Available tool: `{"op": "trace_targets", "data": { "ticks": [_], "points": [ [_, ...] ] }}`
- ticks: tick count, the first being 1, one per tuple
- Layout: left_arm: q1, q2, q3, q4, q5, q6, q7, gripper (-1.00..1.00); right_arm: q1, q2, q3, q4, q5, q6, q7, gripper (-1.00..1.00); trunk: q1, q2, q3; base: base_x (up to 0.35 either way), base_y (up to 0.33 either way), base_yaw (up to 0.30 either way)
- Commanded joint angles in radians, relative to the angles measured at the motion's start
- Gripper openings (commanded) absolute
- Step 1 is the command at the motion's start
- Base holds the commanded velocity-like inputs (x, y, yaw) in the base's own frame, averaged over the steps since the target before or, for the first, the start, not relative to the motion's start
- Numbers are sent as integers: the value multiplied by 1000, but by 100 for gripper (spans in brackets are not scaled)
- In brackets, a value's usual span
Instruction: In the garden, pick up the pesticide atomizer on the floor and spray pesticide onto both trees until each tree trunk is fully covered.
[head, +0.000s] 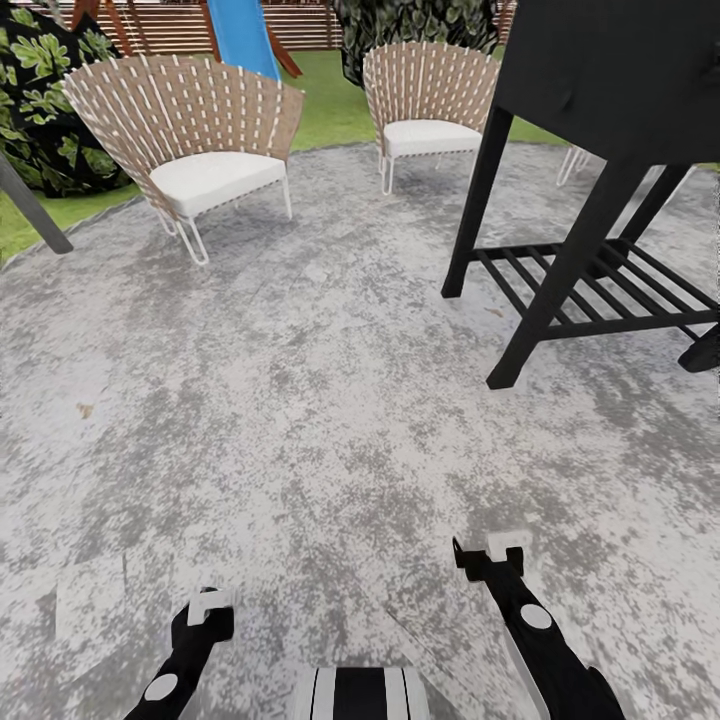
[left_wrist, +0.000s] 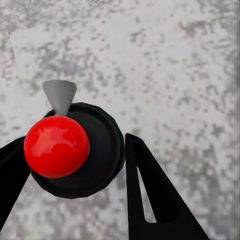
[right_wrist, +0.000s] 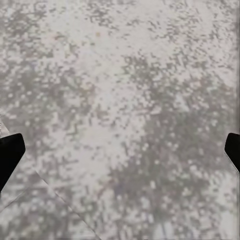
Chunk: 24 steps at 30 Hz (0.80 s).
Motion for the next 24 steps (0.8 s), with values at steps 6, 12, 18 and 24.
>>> {"op": "trace_targets", "data": {
  "ticks": [6,12,18,24],
  "points": [
    [0,1,0,0,0,0,-2,-100,0,0,0,0,0,0,0,100,-3,1,23,0,0,0],
    [0,1,0,0,0,0,-3,-100,0,1,0,3,0,-1,0,100,-5,3,47,0,0,0],
    [0,0,0,8,0,4,-3,-100,1,1,0,3,0,-2,0,100,-8,4,74,0,0,-58],
    [9,4,-2,7,0,5,-6,-100,41,-13,-4,5,0,-4,-3,100,-11,6,105,0,0,-197]
  ]
}}
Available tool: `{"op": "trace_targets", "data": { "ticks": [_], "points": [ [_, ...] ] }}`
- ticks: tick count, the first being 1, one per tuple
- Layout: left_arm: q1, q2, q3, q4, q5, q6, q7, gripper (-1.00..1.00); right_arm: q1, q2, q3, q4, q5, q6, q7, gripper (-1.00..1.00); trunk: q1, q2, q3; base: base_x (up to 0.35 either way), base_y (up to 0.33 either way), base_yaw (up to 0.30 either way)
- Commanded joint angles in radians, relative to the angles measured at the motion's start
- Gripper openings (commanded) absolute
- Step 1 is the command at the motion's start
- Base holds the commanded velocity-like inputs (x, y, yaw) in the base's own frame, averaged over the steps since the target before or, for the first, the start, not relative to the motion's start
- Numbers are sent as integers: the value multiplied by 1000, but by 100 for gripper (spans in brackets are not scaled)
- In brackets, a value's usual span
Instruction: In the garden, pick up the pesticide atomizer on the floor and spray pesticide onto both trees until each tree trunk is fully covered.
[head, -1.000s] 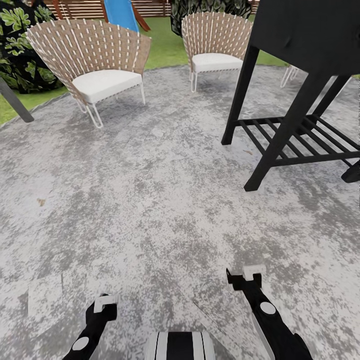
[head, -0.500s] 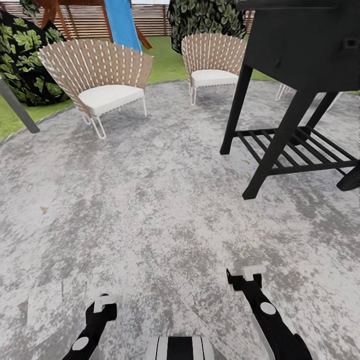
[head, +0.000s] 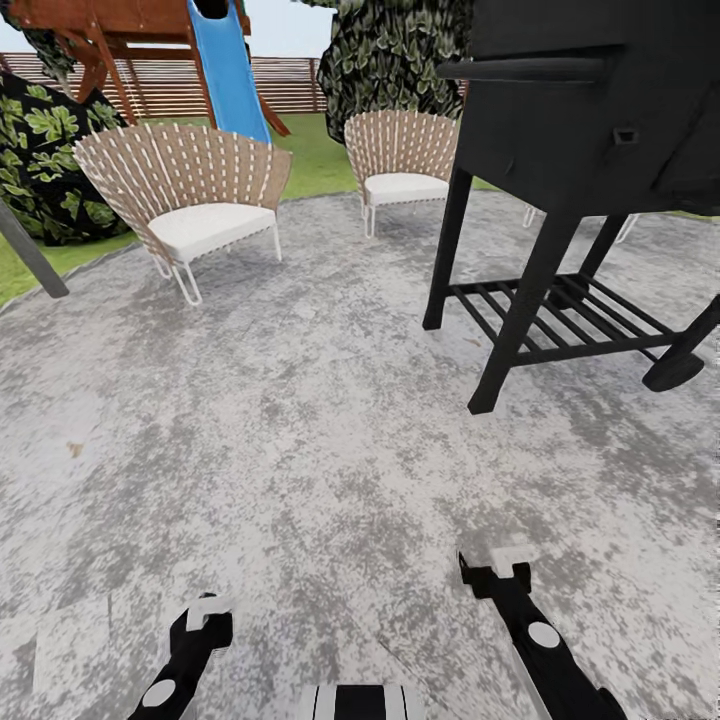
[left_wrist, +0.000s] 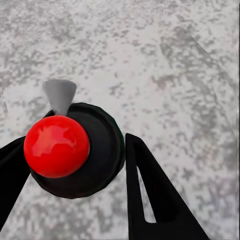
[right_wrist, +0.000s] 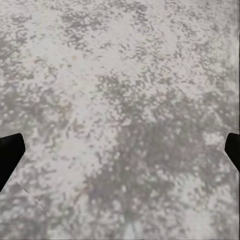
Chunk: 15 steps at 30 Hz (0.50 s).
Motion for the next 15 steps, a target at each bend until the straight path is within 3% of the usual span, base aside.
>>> {"op": "trace_targets", "data": {
  "ticks": [1,8,15],
  "points": [
    [1,0,0,0,0,0,0,-100,20,-1,-3,2,0,-1,-1,100,0,0,5,0,0,-206],
    [10,3,1,6,0,-1,0,-100,120,1,-92,38,-1,-67,-10,100,-4,2,42,0,0,-208],
    [48,10,6,-2,4,-2,5,-100,136,0,-111,208,-1,-240,-9,100,-7,4,78,0,0,-208]
  ]
}}
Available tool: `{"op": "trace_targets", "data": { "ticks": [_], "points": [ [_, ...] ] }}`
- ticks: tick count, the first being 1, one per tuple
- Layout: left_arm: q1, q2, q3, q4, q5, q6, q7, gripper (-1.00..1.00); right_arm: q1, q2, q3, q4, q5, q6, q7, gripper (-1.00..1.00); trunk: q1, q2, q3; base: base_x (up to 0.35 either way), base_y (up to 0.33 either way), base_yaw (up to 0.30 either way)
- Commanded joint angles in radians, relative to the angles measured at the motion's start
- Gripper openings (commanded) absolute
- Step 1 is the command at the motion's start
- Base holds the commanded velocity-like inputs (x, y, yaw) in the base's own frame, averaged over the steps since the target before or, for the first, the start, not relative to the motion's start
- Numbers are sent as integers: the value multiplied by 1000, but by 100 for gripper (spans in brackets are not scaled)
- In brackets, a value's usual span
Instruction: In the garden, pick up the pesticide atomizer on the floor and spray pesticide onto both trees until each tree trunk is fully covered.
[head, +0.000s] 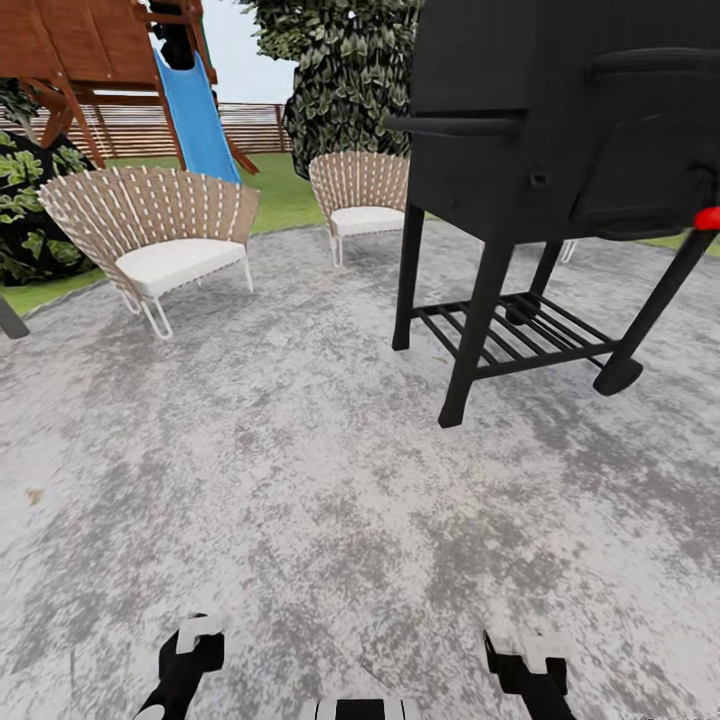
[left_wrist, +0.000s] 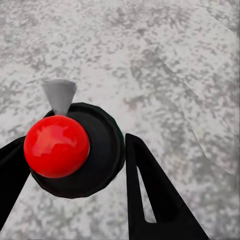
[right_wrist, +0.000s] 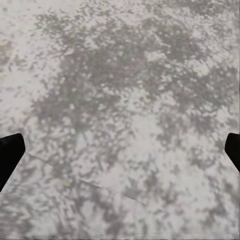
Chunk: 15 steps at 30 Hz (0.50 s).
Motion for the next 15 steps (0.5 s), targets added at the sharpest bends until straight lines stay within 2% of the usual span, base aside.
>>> {"op": "trace_targets", "data": {
  "ticks": [1,10,15],
  "points": [
    [3,0,-1,4,-2,0,2,-100,0,0,0,18,0,-14,0,100,0,0,5,0,0,-196],
    [7,-1,-1,10,-3,-1,4,-100,1,0,0,41,0,-23,0,100,-4,2,52,0,0,-183],
    [8,0,-1,10,-3,-1,4,-100,1,1,1,66,0,-23,1,100,-24,37,75,0,0,-178]
  ]
}}
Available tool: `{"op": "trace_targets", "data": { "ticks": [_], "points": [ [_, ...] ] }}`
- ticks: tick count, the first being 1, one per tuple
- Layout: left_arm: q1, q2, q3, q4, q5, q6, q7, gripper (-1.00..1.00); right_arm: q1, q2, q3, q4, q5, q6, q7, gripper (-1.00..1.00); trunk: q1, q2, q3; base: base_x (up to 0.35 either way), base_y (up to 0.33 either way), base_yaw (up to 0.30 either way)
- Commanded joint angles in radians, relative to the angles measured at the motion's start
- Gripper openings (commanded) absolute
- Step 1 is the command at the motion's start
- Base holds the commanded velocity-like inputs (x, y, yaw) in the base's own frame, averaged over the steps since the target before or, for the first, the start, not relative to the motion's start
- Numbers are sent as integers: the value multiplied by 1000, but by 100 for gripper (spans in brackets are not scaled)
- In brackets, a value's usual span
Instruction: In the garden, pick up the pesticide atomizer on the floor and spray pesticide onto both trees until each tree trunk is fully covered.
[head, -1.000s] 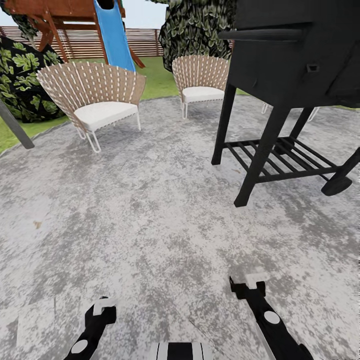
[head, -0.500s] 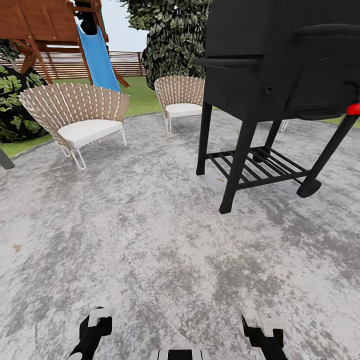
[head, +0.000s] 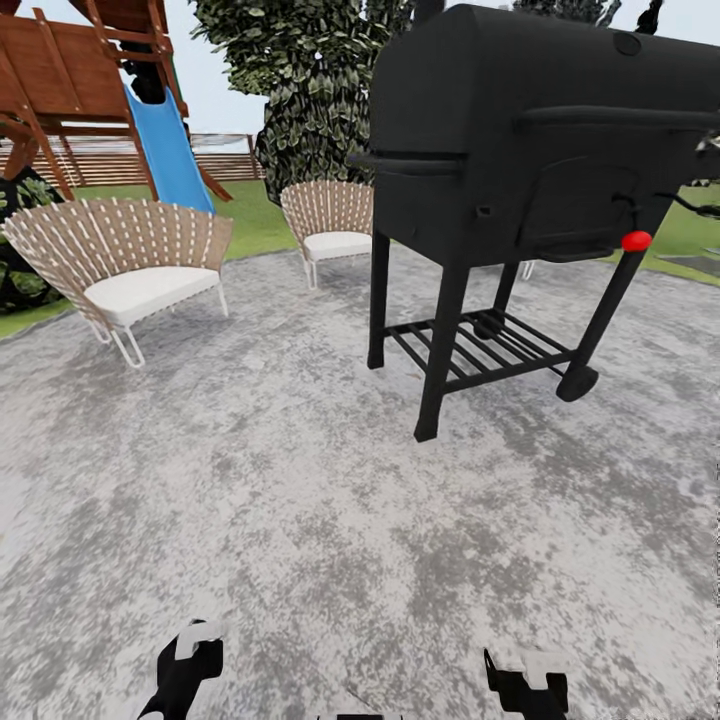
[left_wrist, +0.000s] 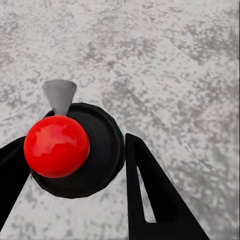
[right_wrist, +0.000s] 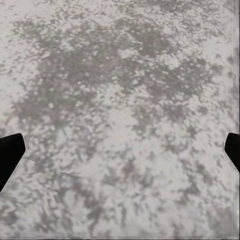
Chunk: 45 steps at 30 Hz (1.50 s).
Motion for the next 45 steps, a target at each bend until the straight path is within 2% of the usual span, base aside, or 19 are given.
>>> {"op": "trace_targets", "data": {
  "ticks": [1,19,45],
  "points": [
    [0,0,0,0,0,0,0,-100,0,0,0,2,0,0,0,100,-4,7,5,0,0,-178],
    [0,0,1,0,0,0,0,-100,0,6,1,12,0,0,0,100,-73,133,72,0,0,-120],
    [0,-3,1,-4,3,1,5,-100,0,5,0,12,0,-2,-1,100,-73,133,93,0,0,-232]
  ]
}}
